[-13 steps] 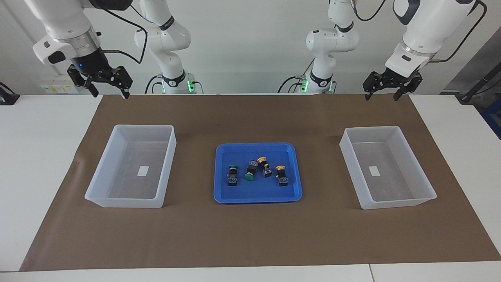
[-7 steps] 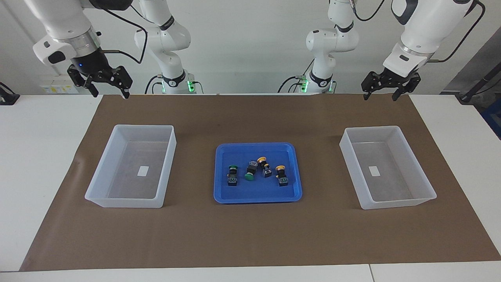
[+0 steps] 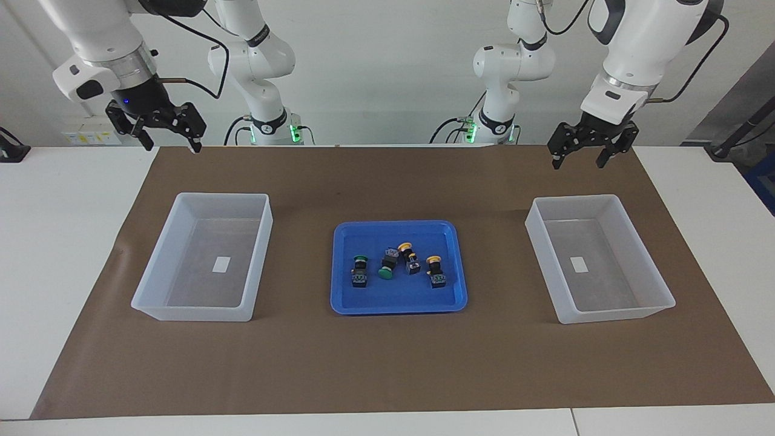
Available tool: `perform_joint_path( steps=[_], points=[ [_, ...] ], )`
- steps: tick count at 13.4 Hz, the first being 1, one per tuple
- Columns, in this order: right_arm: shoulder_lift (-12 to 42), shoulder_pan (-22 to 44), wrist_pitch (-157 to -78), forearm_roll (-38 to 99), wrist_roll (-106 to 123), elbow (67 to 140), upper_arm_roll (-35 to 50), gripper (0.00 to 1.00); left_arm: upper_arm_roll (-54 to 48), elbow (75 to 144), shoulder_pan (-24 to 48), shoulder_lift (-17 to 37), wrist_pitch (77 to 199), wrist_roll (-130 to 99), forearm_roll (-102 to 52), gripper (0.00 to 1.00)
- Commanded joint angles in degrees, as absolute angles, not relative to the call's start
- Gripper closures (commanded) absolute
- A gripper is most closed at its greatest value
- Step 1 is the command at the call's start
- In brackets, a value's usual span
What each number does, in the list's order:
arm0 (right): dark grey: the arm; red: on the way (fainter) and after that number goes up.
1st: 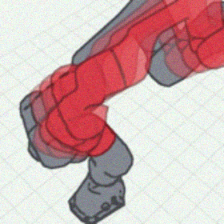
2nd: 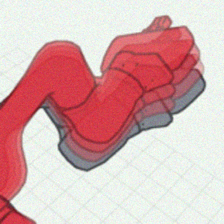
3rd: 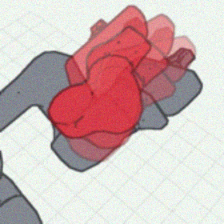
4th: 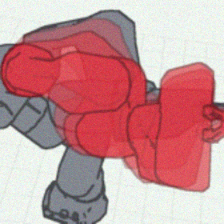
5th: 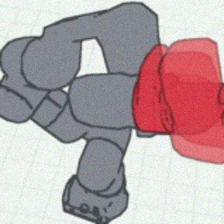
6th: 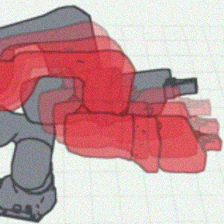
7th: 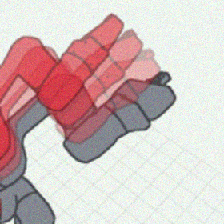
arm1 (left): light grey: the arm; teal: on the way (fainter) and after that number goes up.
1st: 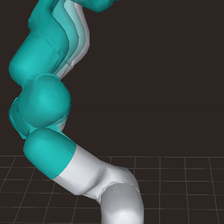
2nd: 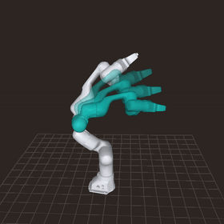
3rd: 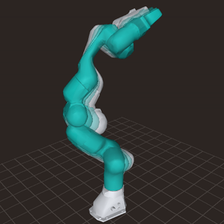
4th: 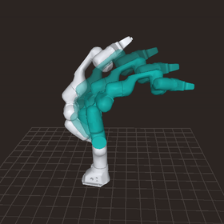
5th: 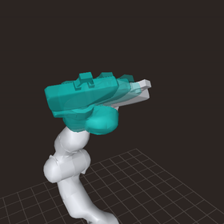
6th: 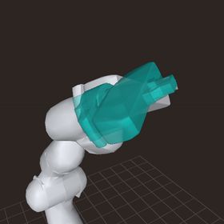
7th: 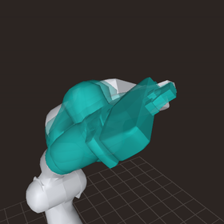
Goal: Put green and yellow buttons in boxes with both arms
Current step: 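Raise the left gripper from its box toward the blue tray, then lower the left gripper onto a yellow button in the tray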
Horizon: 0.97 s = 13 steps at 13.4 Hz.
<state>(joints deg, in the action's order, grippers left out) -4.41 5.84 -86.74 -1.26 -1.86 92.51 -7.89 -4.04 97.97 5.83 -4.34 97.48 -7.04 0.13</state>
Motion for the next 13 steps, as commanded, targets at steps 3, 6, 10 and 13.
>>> perform_joint_path(
  steps=[3,6,10,13],
  points=[
    [-5.71,5.45,-87.89,-0.88,-2.55,94.48,-7.56,0.00,-3.43,99.23,13.17,1.82,105.28,-16.41,-0.88,0.00],
    [-5.71,5.36,-87.89,-0.88,-2.55,94.48,-7.56,0.00,-3.43,99.49,18.27,7.37,111.08,-23.62,-0.88,0.00],
    [-5.71,5.36,-87.89,-0.97,-2.46,94.39,-7.56,0.00,-3.43,105.81,21.70,9.39,121.62,-25.31,-0.88,0.00],
    [-5.71,5.36,-87.89,-0.97,-2.46,94.39,-7.56,0.00,-3.34,105.82,24.34,16.59,128.39,-27.23,-0.88,0.00]
  ],
)
